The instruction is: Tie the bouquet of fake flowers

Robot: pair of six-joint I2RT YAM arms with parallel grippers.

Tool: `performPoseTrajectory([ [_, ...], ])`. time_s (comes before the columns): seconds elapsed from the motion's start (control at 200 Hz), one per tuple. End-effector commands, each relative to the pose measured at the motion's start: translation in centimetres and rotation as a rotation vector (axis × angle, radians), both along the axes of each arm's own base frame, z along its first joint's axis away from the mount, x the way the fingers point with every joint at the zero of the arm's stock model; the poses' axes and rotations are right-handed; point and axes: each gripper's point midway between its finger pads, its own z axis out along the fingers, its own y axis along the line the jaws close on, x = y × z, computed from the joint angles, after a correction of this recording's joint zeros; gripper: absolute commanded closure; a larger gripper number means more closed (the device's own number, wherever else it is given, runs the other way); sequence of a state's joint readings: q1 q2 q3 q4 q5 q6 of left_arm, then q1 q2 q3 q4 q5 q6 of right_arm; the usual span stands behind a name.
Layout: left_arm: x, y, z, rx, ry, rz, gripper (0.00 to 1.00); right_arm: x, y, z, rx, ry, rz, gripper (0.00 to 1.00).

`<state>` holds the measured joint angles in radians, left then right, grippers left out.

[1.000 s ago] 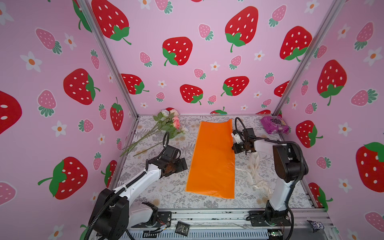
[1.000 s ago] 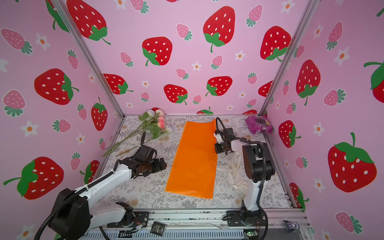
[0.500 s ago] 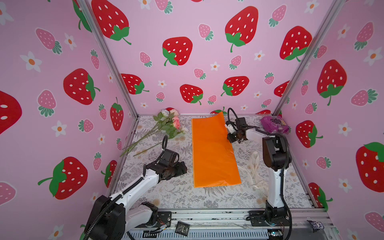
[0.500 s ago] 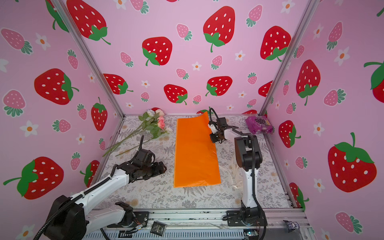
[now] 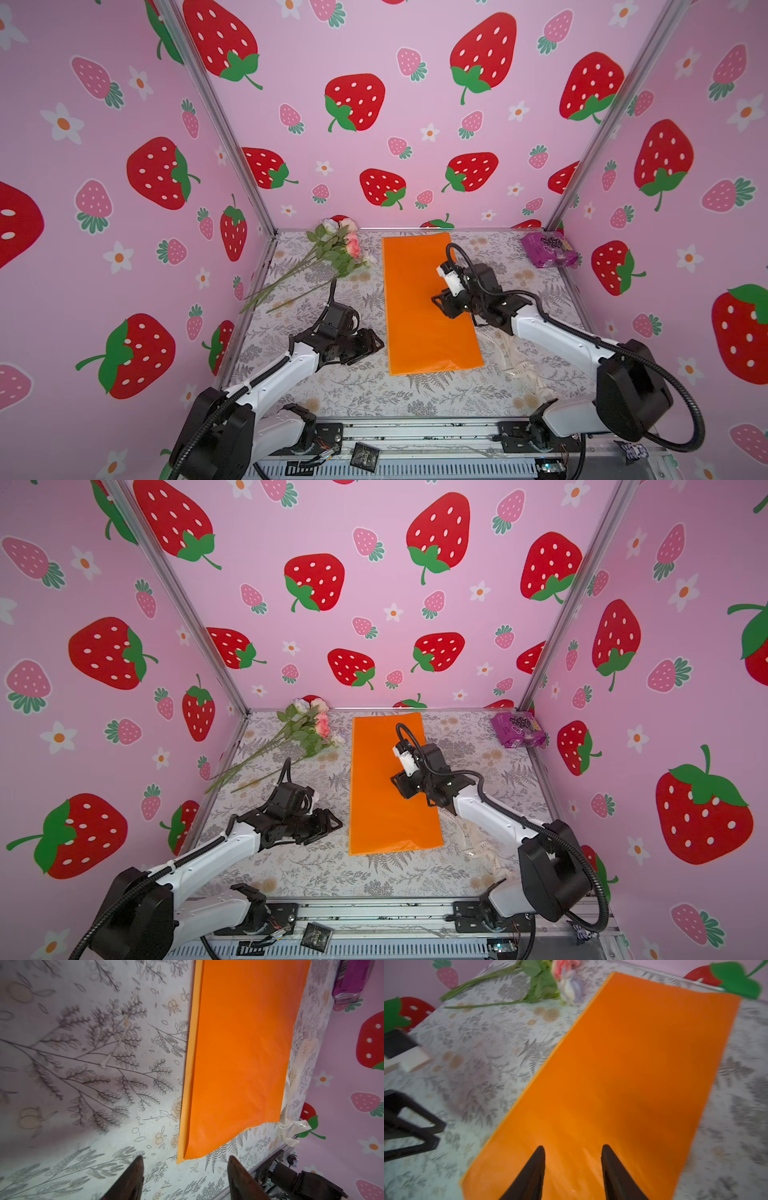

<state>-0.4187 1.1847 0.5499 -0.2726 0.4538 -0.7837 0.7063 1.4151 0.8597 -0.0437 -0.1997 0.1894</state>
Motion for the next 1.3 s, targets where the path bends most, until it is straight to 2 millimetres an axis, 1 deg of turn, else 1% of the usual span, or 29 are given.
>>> performPoseTrajectory([
  [0.0,0.1,-2.2,0.9,-0.127,0.03,-0.035,0.36,-2.5,-0.7,-3.9,0.034,0.161,-0.07,0.54],
  [0.07,0.4,-2.4,0.6,-0.132,0.043,-0.034,0.33,-3.4,-1.5,-5.3,0.032,0.211,-0.112,0.54],
  [0.14,0.8,-2.5,0.0,-0.108,0.061,-0.03,0.32,-3.9,-2.0,-6.0,0.058,0.23,-0.136,0.54],
  [0.26,1.5,-2.6,-1.3,-0.094,0.076,-0.011,0.32,-5.1,-1.5,-7.1,0.084,0.284,-0.095,0.55],
  [0.345,1.8,-3.2,-1.8,-0.104,0.087,-0.031,0.34,-5.7,-1.6,-8.2,0.062,0.31,-0.077,0.59],
  [0.4,2.0,-3.6,-2.0,-0.108,0.088,-0.037,0.34,-5.9,-1.9,-8.8,0.044,0.314,-0.081,0.59],
  [0.475,2.2,-3.7,-2.4,-0.107,0.092,-0.038,0.33,-6.0,-2.4,-9.6,0.024,0.314,-0.087,0.63],
  [0.595,2.4,-4.1,-3.2,-0.127,0.104,-0.035,0.34,-6.4,-3.1,-11.2,-0.02,0.332,-0.099,0.64],
  [0.79,2.4,-4.3,-4.6,-0.121,0.135,-0.036,0.34,-6.6,-3.7,-12.6,-0.049,0.351,-0.12,0.64],
  [0.96,2.1,-4.8,-5.7,-0.151,0.172,-0.045,0.34,-6.7,-4.8,-13.9,-0.091,0.36,-0.16,0.65],
  [1.06,2.2,-5.1,-5.6,-0.187,0.164,-0.031,0.33,-6.8,-5.2,-14.4,-0.107,0.36,-0.171,0.64],
  [1.205,2.6,-4.9,-5.4,-0.179,0.141,-0.026,0.32,-6.9,-5.5,-15.0,-0.126,0.368,-0.176,0.64],
  [1.296,2.7,-5.2,-4.7,-0.2,0.135,-0.036,0.35,-6.9,-5.7,-15.2,-0.137,0.365,-0.183,0.64],
])
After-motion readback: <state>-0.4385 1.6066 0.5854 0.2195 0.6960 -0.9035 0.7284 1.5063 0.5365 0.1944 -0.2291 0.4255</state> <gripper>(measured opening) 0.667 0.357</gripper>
